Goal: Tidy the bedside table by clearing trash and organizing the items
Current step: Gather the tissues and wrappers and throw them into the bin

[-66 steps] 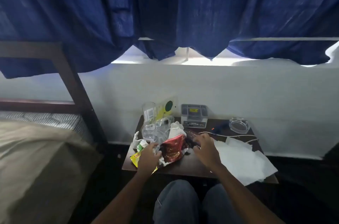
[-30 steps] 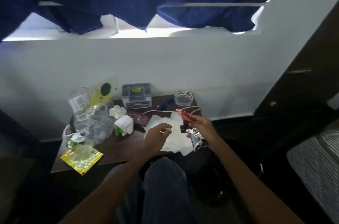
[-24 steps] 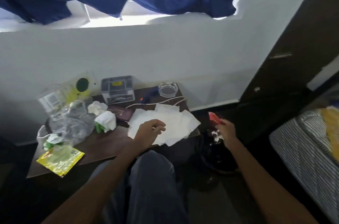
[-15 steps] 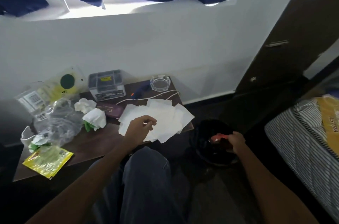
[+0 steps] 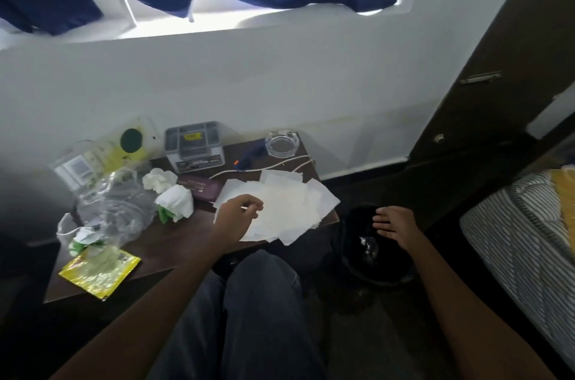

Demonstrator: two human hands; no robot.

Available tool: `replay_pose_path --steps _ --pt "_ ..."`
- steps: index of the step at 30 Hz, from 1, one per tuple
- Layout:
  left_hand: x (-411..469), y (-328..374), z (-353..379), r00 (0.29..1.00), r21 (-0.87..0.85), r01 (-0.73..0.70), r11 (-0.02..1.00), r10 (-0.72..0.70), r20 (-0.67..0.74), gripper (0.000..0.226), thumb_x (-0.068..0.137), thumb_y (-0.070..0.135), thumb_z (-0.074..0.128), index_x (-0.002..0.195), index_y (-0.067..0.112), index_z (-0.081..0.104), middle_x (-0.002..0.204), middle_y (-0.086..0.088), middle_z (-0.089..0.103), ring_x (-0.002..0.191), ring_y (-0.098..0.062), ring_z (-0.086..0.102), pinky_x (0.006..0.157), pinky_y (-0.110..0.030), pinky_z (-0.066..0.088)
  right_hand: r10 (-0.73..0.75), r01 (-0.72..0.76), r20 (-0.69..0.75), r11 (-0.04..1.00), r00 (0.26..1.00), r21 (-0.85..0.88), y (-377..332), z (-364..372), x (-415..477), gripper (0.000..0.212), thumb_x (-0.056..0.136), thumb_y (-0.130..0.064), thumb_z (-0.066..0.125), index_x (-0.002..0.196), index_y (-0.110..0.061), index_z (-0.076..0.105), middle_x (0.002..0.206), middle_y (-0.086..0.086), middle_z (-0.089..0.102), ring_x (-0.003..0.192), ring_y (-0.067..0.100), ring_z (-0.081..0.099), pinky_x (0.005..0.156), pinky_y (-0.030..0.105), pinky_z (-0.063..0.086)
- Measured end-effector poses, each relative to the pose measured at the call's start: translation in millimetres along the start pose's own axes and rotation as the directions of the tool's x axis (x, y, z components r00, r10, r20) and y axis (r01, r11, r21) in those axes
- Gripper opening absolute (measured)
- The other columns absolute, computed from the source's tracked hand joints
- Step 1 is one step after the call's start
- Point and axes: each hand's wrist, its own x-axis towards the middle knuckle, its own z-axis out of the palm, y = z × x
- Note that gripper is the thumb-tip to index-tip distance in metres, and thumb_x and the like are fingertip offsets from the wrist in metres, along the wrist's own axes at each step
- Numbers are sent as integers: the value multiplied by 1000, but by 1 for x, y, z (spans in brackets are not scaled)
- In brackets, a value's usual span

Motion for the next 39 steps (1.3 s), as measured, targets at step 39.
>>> replay_pose_path --steps 39 --pt "-18 -71 -103 935 -178 69 982 -126 -332 19 85 4 57 95 4 74 101 -8 68 80 -17 61 68 -22 49 -283 396 519 910 807 -120 -40 221 -141 28 89 -11 56 117 -13 60 123 10 56 104 19 56 80 33 51"
